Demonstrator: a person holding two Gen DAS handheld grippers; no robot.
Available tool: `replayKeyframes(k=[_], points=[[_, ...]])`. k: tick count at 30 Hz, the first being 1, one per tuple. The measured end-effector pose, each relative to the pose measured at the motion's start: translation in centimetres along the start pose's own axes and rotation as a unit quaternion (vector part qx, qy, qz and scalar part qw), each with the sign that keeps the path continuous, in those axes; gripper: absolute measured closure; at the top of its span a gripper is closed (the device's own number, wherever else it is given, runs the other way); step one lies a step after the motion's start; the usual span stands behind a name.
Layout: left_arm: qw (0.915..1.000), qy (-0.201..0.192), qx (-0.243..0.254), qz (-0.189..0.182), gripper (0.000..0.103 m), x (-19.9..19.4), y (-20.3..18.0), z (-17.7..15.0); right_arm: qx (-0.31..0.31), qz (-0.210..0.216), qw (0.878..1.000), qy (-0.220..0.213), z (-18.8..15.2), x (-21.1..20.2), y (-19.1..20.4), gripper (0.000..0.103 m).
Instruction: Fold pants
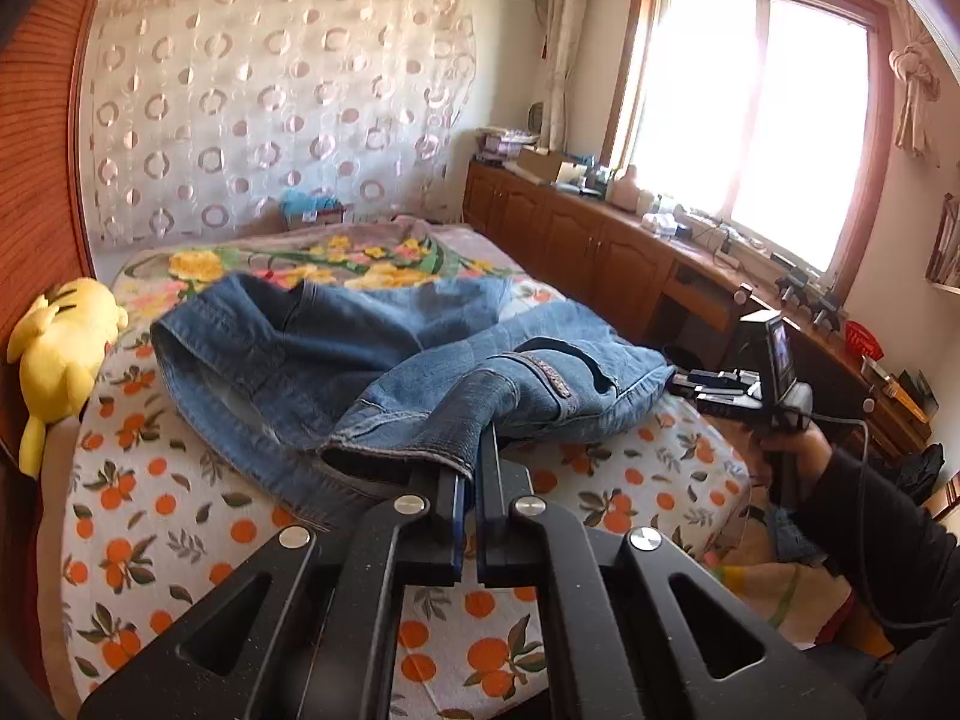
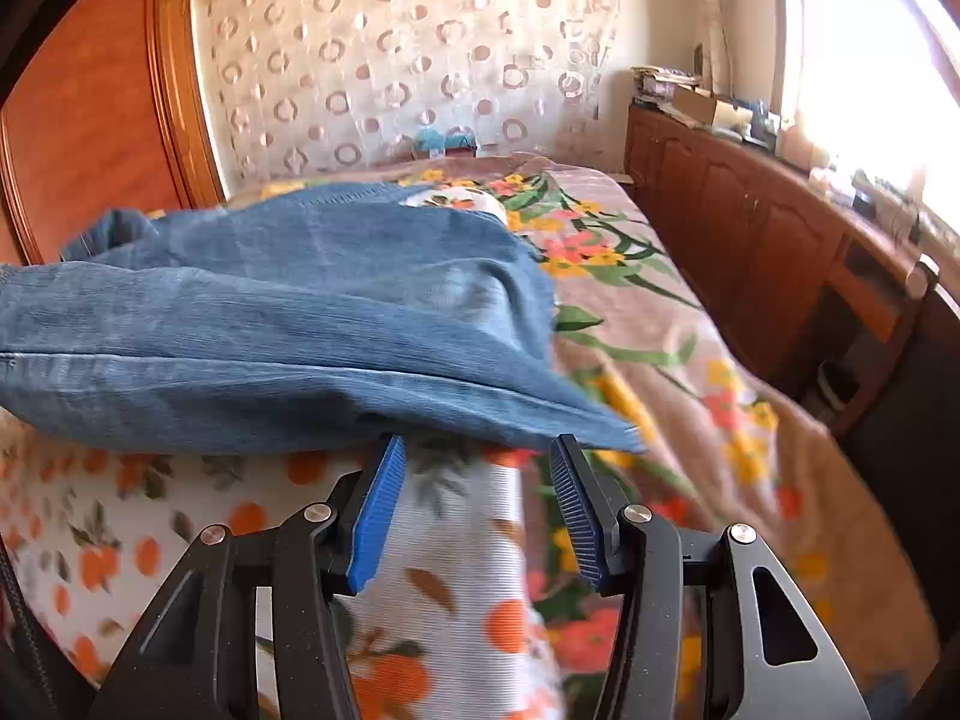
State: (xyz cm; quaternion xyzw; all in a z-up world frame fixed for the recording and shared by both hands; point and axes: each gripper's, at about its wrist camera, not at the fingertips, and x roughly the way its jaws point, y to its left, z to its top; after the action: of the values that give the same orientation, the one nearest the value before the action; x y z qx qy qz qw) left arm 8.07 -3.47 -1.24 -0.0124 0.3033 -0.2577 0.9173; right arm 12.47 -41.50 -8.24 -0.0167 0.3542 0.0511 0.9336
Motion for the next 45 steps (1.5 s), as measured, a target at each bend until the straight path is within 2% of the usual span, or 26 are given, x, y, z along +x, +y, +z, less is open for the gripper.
replayKeyframes(k=[5,9,10,11,12,14,18,21,26,32,37,39,40,42,45], points=[[1.0000,0.003,-0.008,0.002,0.100,0.6,0.4,-0.6,-0.029,-0.021,0.999,0.023,0.8,1.4,-1.2,0.051],[1.0000,-0.001,-0.007,0.002,0.100,0.4,0.6,-0.2,-0.038,-0.011,0.999,0.028,1.7,2.6,-1.6,0.051],[1.0000,-0.003,-0.003,0.004,0.100,0.3,0.5,0.0,-0.038,-0.009,0.999,0.025,1.9,2.6,-1.6,0.064],[1.0000,-0.004,-0.002,0.004,0.100,0.2,0.4,0.2,-0.035,0.000,0.999,0.025,2.1,2.7,-1.6,0.085],[1.0000,-0.006,0.000,0.002,0.100,0.0,0.3,0.5,-0.030,0.016,0.999,0.023,2.3,2.7,-1.8,0.094],[0.9999,-0.014,0.005,0.005,0.100,-0.7,-0.1,1.0,-0.025,0.030,0.999,0.013,2.6,2.3,-2.0,0.101],[0.9995,-0.028,0.013,0.009,0.100,-3.2,-0.9,1.7,-0.008,0.045,0.999,-0.006,3.1,-0.2,-3.8,0.102],[0.9991,-0.036,0.020,0.014,0.100,-5.4,-1.6,1.1,-0.012,0.056,0.998,-0.024,3.0,-4.0,-4.6,0.102],[0.9997,-0.008,0.022,0.009,0.100,-7.0,-2.2,-1.8,-0.042,0.059,0.997,-0.019,0.3,-8.4,-5.6,0.102],[0.9990,0.045,-0.003,0.006,0.100,-5.7,-2.1,-6.0,-0.049,0.066,0.997,0.010,-2.6,-9.7,-6.4,0.102],[0.9978,0.065,0.010,0.007,0.100,-5.6,-2.9,-7.5,-0.055,0.064,0.996,0.036,-2.4,-8.8,-6.2,0.102],[0.9976,0.066,0.016,0.007,0.098,-6.1,-3.0,-7.4,-0.056,0.065,0.996,0.039,-2.0,-8.9,-6.4,0.100],[0.9977,0.064,0.019,0.008,0.097,-6.6,-3.1,-7.5,-0.055,0.063,0.996,0.038,-1.7,-8.9,-6.3,0.096],[0.9978,0.060,0.023,0.014,0.088,-7.2,-2.8,-7.3,-0.054,0.057,0.996,0.031,-1.4,-9.9,-5.9,0.093],[0.9979,0.051,0.026,0.029,0.079,-7.9,-2.2,-6.9,-0.052,0.054,0.997,0.018,-1.1,-11.3,-6.0,0.091]])
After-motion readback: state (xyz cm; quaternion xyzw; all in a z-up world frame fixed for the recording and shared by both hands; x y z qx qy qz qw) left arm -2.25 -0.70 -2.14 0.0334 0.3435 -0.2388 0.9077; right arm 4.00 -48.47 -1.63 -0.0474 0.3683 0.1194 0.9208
